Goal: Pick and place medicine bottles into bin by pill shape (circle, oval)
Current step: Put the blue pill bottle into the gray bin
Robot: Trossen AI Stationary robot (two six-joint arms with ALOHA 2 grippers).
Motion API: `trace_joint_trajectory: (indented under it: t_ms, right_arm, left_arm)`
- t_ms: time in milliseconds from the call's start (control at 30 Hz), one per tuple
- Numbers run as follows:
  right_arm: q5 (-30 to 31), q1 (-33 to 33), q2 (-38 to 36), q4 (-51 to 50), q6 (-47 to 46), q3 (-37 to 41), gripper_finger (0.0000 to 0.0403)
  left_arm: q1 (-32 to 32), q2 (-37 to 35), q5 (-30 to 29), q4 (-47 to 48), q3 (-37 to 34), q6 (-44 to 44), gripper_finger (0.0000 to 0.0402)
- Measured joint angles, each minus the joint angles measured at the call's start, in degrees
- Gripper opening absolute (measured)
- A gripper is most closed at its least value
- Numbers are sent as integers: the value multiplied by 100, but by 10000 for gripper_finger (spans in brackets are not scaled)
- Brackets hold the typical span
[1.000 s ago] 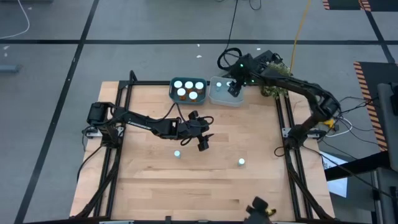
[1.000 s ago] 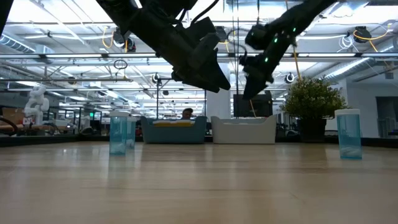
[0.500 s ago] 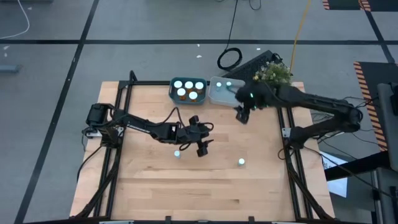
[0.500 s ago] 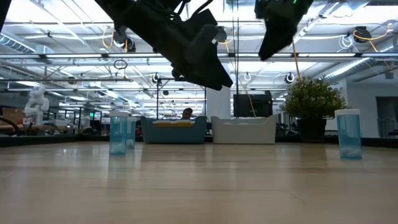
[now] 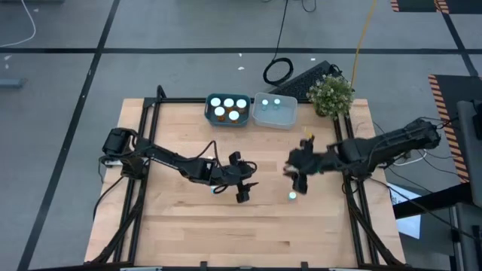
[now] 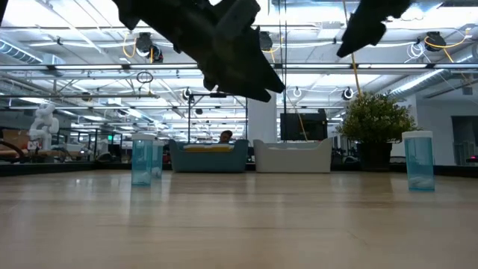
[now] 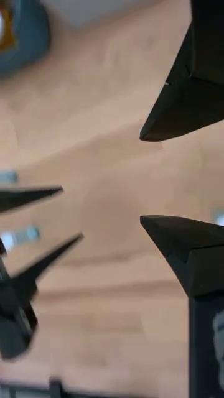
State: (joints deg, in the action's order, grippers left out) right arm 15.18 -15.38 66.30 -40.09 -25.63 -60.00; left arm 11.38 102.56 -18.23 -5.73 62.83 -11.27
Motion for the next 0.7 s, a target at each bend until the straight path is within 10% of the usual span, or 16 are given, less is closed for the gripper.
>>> trace_joint_trajectory:
  t_ms: [700]
  right_arm:
    - [160, -2110, 507, 876, -998, 713, 201]
  left_arm:
    - [896, 2, -635, -249, 0, -299, 250]
